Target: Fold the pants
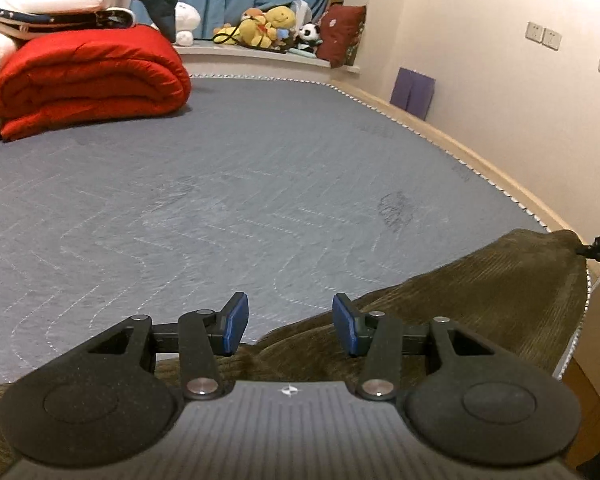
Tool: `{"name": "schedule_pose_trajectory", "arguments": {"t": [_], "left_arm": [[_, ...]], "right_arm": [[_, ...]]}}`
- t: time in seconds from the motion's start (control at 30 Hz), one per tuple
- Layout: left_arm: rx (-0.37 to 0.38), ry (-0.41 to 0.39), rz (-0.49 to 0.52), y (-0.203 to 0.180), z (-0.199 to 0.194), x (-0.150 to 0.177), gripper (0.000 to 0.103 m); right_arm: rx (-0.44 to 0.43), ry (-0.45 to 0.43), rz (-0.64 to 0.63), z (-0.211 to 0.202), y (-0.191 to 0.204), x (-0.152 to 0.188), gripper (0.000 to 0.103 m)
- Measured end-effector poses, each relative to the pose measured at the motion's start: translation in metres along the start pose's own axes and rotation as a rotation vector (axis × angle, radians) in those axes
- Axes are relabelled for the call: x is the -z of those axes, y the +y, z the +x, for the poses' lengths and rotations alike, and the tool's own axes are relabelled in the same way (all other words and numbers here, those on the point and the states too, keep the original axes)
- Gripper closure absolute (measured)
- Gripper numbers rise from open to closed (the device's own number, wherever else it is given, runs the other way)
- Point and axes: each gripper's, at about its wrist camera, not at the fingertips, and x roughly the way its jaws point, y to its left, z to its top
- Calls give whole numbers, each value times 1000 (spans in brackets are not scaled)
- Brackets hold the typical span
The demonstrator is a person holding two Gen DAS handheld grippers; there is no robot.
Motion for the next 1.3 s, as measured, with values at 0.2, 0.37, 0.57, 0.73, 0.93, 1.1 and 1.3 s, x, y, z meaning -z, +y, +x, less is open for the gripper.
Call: {"name": "schedule_pose_trajectory", "arguments": {"t": [0.2,0.37,0.57,0.73,0.93,1.1,1.3], "left_arm": [[31,24,45,-16,12,3,47],[56,64,61,-20,16,6,46],[47,84,93,-25,21,15,46],[15,102,98,-18,27,21,46],[-17,102,86,-7,35,17,46],[-29,105,99,-7,45,14,46],[-39,108,146,-12,58,13,46]], "right_arm": [[288,187,120,20,-46,13,90],[324,84,139,12,-54,8,65],[156,-67,67,9,-39,-10,63],[49,-29,-4,57,-14,-17,61],[34,68,37,112,9,-20,57],[184,116,3,143,33,-14,52],[399,105,-186,160,70,-6,83]]}}
